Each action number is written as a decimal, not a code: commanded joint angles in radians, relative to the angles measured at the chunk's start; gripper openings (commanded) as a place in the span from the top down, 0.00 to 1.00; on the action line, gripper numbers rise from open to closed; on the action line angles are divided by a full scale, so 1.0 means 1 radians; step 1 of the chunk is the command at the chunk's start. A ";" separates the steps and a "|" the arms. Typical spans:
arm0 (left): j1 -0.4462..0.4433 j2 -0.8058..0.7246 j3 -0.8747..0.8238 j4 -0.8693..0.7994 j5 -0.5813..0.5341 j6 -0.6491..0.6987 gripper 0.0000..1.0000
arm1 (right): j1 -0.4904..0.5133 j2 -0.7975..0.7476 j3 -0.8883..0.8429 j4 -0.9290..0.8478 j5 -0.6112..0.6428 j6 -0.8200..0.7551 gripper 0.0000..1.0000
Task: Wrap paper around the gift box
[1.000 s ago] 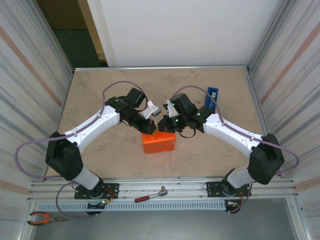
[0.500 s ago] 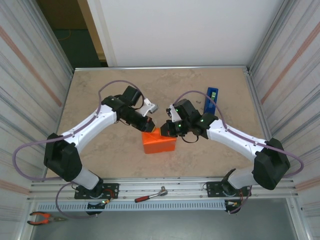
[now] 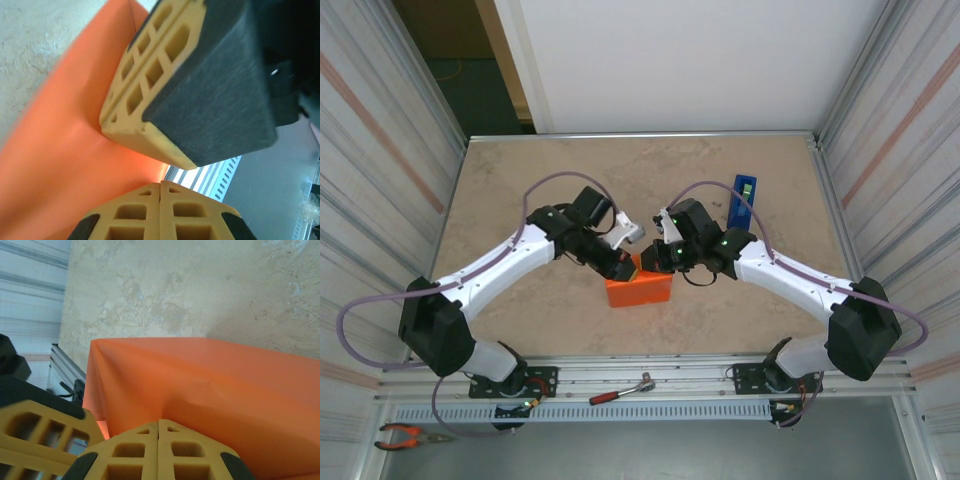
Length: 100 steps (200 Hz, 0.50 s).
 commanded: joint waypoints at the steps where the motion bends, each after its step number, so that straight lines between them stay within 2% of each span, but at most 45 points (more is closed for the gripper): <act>1: -0.010 -0.005 -0.018 0.012 -0.035 0.004 1.00 | 0.006 0.020 -0.053 -0.120 0.039 0.004 1.00; 25: -0.023 -0.005 -0.026 0.000 -0.089 0.023 1.00 | 0.007 0.022 -0.043 -0.118 0.033 0.006 1.00; 100: -0.029 0.005 -0.059 0.006 -0.109 0.030 1.00 | -0.004 0.023 0.093 -0.155 0.010 -0.007 1.00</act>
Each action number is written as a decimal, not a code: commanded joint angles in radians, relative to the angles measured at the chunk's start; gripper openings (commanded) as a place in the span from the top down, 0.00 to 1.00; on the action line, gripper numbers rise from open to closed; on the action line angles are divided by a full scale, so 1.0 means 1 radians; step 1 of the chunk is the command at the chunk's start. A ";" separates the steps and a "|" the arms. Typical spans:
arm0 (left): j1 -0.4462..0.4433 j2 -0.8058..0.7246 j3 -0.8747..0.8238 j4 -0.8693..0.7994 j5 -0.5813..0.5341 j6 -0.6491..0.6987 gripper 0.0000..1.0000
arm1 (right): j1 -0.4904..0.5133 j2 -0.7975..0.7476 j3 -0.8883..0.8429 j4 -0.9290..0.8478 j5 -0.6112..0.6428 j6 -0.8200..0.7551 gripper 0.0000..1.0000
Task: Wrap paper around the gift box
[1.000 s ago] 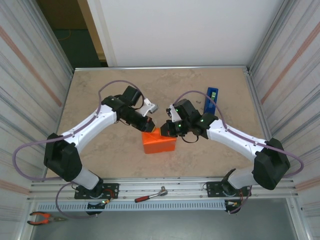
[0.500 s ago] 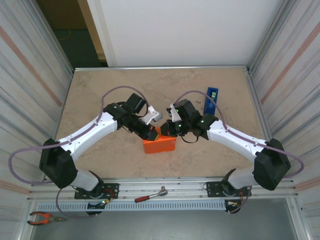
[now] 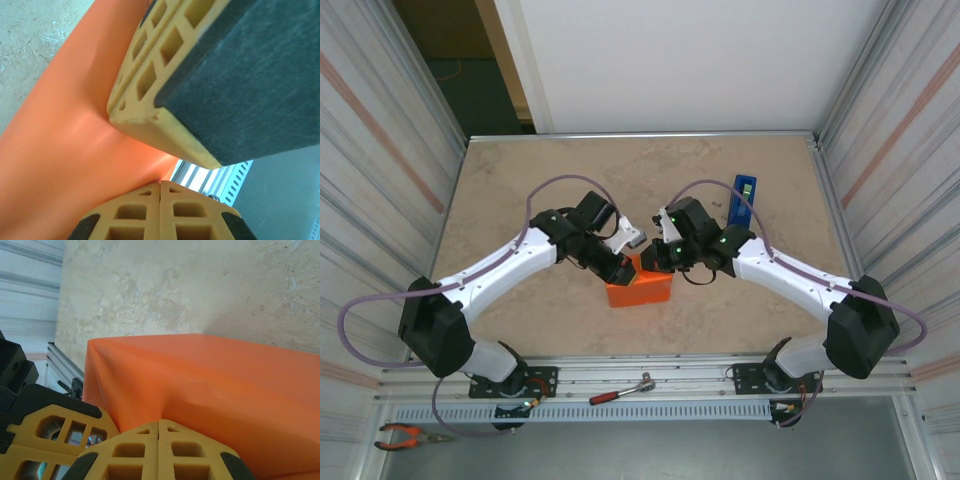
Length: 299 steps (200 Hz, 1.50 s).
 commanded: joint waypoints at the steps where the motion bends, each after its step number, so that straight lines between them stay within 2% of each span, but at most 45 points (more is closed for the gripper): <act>1: -0.005 0.006 -0.040 -0.002 -0.049 0.027 1.00 | -0.004 0.013 0.051 -0.091 0.005 -0.009 1.00; 129: -0.005 0.015 -0.043 0.015 -0.036 0.025 1.00 | 0.043 -0.040 -0.037 -0.082 0.014 0.015 1.00; 179: 0.043 -0.043 0.063 0.043 0.067 -0.021 1.00 | 0.043 -0.040 -0.098 -0.058 0.031 0.027 1.00; 223: 0.064 -0.023 0.113 0.020 0.039 0.003 0.97 | 0.042 -0.045 -0.115 -0.050 0.042 0.029 1.00; 299: 0.049 0.006 0.039 0.027 0.014 0.055 1.00 | 0.041 -0.034 -0.119 -0.045 0.047 0.035 1.00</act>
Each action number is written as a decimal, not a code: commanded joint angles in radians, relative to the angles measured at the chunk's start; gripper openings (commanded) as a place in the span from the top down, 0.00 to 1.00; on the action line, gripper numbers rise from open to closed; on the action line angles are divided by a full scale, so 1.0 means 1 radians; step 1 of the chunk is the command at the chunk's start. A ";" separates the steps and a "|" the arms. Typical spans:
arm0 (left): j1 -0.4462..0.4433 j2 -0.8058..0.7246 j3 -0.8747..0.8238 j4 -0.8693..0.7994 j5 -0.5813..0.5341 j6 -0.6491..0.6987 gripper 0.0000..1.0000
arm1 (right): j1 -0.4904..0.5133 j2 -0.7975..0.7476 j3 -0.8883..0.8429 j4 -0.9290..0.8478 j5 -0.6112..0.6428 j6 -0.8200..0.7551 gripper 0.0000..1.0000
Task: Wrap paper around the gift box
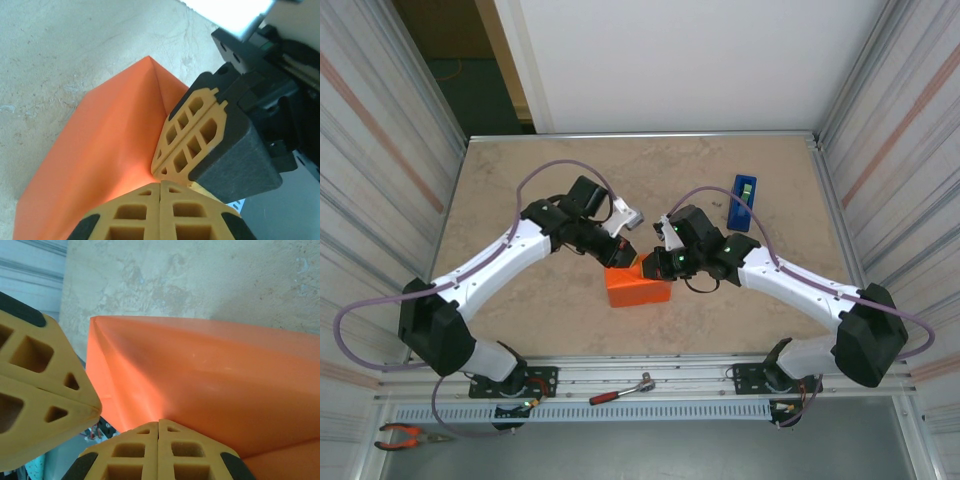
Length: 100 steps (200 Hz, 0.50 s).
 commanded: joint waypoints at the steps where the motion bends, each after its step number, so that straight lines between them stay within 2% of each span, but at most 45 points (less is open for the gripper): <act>1: -0.007 0.004 -0.033 -0.008 -0.017 0.039 1.00 | 0.008 0.025 -0.045 -0.081 0.044 0.025 1.00; 55: -0.020 0.005 -0.080 0.016 -0.032 0.051 1.00 | 0.006 0.036 -0.041 -0.080 0.043 0.027 1.00; 100: -0.050 0.003 -0.113 0.022 -0.128 0.076 1.00 | 0.002 0.055 -0.023 -0.078 0.036 0.026 1.00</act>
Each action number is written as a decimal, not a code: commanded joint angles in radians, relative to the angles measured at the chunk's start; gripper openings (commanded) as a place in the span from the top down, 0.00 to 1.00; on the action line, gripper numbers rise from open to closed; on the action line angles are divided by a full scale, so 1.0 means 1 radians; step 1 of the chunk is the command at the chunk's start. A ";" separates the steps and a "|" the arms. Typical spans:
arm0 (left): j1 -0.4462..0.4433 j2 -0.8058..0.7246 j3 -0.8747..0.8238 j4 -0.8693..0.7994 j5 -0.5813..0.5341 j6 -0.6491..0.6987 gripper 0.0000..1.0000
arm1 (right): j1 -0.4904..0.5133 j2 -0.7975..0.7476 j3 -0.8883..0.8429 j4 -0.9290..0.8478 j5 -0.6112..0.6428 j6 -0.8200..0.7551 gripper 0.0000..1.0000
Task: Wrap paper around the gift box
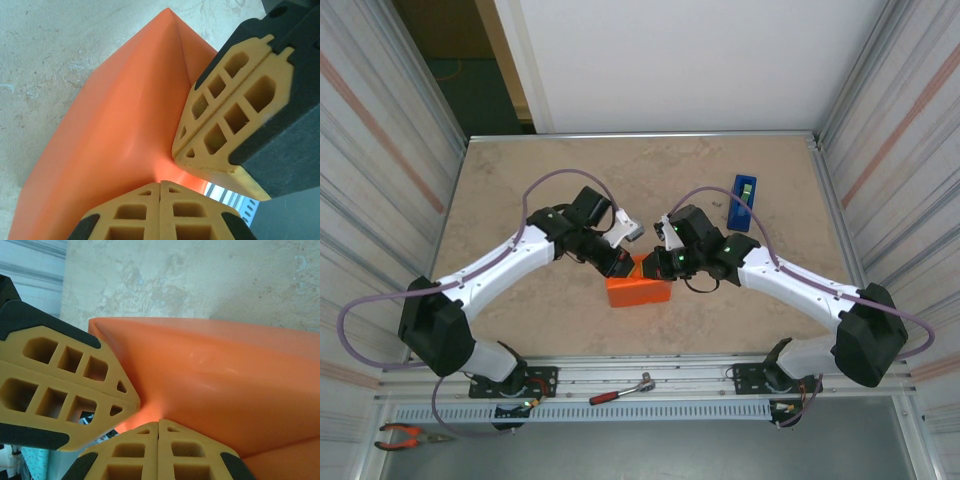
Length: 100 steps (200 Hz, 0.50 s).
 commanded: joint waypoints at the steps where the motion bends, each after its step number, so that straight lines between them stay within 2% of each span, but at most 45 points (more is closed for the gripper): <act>1: -0.024 0.005 -0.041 -0.003 -0.071 0.042 1.00 | 0.002 0.052 -0.023 -0.080 0.036 0.008 1.00; 43: -0.041 0.020 -0.064 -0.008 -0.136 0.051 1.00 | -0.047 0.033 0.060 -0.077 -0.003 0.011 1.00; 100: -0.042 0.031 -0.066 -0.011 -0.154 0.056 1.00 | -0.182 -0.050 0.132 -0.080 -0.028 0.017 1.00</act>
